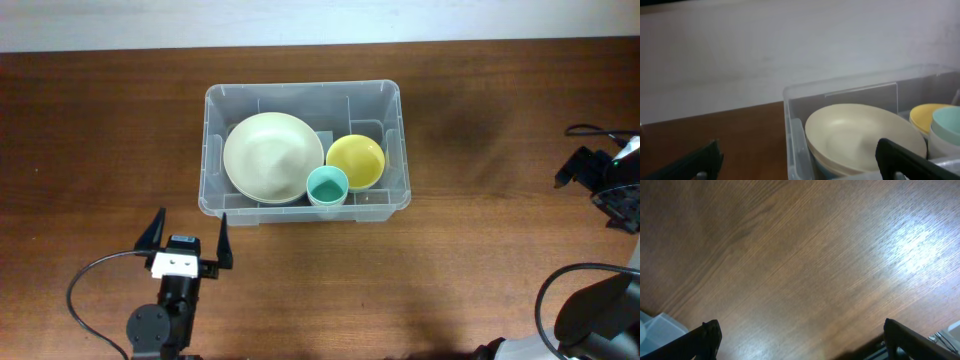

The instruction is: Pack container

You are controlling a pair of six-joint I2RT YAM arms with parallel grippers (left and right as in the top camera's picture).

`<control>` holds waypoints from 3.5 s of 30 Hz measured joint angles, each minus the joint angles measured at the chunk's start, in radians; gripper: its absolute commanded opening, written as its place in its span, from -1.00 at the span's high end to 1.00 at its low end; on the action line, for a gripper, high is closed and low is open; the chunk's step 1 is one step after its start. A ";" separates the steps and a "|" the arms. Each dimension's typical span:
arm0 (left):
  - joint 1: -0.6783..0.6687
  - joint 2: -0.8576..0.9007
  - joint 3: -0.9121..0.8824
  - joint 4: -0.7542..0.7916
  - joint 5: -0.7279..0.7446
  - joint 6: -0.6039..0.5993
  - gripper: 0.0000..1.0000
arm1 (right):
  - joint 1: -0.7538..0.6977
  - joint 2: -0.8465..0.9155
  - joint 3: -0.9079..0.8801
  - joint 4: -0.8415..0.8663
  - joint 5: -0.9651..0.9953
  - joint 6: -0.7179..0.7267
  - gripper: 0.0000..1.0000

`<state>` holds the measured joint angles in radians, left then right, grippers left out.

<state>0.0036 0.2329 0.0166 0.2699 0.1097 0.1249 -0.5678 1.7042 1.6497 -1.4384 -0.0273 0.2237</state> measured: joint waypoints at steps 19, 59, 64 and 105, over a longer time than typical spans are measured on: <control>0.000 -0.217 -0.001 -0.339 0.004 0.077 -0.99 | 0.000 0.000 0.000 0.000 0.000 0.001 -0.97; 0.000 -0.217 -0.001 -0.339 0.004 0.077 -0.99 | 0.000 0.000 0.000 0.000 0.000 0.001 -0.97; 0.000 -0.217 -0.001 -0.339 0.004 0.077 -0.99 | 0.002 -0.005 -0.003 0.074 -0.006 0.000 -0.98; 0.000 -0.220 -0.001 -0.341 0.004 0.077 -0.99 | 0.526 -1.680 -1.406 1.286 -0.045 -0.115 -0.98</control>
<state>0.0036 0.0128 0.0158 -0.0708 0.1135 0.2024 -0.0418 0.0246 0.2440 -0.1528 -0.0727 0.1085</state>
